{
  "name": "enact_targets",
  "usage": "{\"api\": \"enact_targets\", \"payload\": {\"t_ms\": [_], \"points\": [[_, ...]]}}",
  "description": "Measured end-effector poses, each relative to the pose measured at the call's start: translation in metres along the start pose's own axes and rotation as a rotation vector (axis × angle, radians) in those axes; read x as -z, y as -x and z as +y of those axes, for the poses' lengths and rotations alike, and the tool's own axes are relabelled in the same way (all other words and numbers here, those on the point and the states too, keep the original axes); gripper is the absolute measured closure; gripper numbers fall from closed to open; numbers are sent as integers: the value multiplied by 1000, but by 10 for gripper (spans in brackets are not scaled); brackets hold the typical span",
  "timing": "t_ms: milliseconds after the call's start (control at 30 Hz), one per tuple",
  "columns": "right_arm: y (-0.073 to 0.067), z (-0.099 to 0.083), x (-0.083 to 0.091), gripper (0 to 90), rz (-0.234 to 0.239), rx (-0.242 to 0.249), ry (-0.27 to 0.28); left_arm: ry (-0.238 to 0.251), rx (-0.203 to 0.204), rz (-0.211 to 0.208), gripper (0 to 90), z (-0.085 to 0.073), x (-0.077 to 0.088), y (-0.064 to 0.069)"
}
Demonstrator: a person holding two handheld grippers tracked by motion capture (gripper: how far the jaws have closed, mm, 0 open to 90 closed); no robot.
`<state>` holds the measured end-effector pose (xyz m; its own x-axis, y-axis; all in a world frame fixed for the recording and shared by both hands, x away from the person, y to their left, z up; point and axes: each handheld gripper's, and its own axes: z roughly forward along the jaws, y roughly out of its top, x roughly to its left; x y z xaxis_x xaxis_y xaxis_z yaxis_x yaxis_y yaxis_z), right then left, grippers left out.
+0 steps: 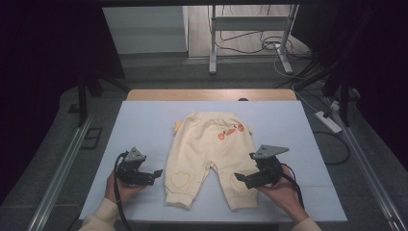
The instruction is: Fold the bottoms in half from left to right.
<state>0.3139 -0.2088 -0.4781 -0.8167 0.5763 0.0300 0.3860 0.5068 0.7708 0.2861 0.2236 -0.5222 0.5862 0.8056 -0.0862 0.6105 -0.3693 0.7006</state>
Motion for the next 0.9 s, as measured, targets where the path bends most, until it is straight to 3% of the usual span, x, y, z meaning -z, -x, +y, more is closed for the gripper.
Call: {"api": "enact_targets", "payload": {"t_ms": [900], "points": [[-36,26,-43,57,102,81,-40,4,2,5,104,-1,1,-2]]}}
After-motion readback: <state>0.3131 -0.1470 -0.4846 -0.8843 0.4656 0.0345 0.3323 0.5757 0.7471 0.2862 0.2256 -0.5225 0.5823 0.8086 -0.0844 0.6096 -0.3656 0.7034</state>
